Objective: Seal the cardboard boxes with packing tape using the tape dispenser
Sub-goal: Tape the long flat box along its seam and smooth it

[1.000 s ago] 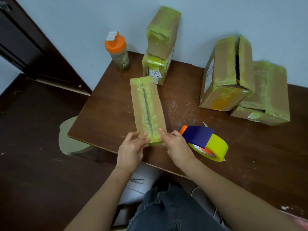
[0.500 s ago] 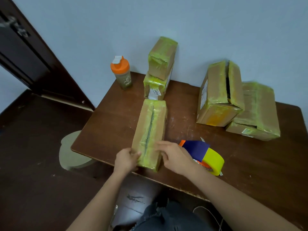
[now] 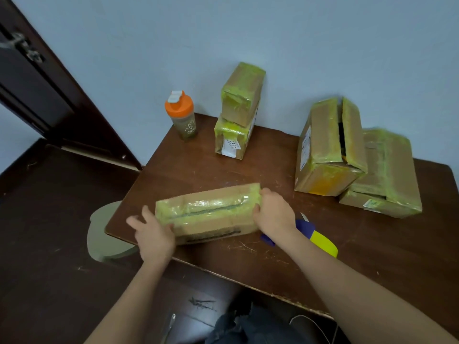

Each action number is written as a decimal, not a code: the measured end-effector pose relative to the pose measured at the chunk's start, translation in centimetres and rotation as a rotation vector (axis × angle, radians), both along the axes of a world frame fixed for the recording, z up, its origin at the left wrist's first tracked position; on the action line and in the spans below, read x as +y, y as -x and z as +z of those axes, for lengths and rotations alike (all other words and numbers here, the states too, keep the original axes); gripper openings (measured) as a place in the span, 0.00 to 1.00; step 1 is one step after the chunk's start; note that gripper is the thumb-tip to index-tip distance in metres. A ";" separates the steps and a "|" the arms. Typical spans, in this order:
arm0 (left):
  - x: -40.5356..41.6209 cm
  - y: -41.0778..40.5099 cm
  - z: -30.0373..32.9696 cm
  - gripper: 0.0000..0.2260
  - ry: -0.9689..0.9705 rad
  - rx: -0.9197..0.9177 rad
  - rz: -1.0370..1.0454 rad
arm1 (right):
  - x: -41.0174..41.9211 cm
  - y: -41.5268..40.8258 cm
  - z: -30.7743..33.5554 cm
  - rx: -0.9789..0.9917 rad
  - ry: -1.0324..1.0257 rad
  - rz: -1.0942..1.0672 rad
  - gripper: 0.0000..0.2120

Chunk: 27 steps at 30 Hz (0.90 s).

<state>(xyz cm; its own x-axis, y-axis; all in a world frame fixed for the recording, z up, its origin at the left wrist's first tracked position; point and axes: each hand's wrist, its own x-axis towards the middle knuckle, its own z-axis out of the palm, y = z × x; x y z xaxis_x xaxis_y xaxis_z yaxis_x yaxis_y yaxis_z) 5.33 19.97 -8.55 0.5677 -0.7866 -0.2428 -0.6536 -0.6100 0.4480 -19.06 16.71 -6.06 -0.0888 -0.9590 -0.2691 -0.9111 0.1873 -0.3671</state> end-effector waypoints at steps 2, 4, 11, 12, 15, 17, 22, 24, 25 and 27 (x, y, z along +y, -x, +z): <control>-0.1 -0.7 0.2 0.29 0.054 -0.012 0.008 | 0.0 0.0 0.5 0.107 -0.016 0.015 0.25; 0.0 -0.2 0.4 0.27 0.029 0.000 -0.020 | 0.1 -0.1 0.3 0.103 -0.072 0.136 0.32; -0.1 5.1 -0.3 0.38 0.061 0.393 -0.136 | 0.6 -0.3 0.7 0.032 -0.193 0.223 0.28; -0.3 5.3 -0.5 0.36 0.088 0.404 -0.158 | 0.7 -0.2 1.1 0.090 -0.206 0.246 0.25; -0.8 5.8 -0.6 0.32 0.136 0.420 -0.226 | 1.5 0.3 1.6 0.149 -0.216 0.309 0.27; -0.9 6.2 -0.6 0.33 0.150 0.404 -0.291 | 2.1 0.4 1.6 0.115 -0.182 0.327 0.29; -1.9 7.0 -1.8 0.24 0.192 0.366 -0.381 | 2.6 0.1 1.7 0.182 -0.228 0.335 0.25; -2.5 7.3 -1.9 0.20 0.200 0.376 -0.452 | 2.8 0.0 1.0 0.179 -0.260 0.346 0.20; -2.8 7.4 -1.9 0.19 0.201 0.384 -0.517 | 2.8 0.1 0.5 0.158 -0.273 0.351 0.17; -2.5 7.6 -1.3 0.22 0.148 0.369 -0.672 | 2.6 0.3 -0.2 0.113 -0.284 0.343 0.13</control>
<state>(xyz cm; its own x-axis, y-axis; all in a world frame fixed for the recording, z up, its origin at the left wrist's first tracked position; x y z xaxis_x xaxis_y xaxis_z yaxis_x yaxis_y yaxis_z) -2.24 17.45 -9.85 -0.1392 -0.9721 -0.1887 -0.6547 -0.0526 0.7540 -19.37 19.32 -6.25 0.1766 -0.8278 -0.5324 -0.9695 -0.0530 -0.2391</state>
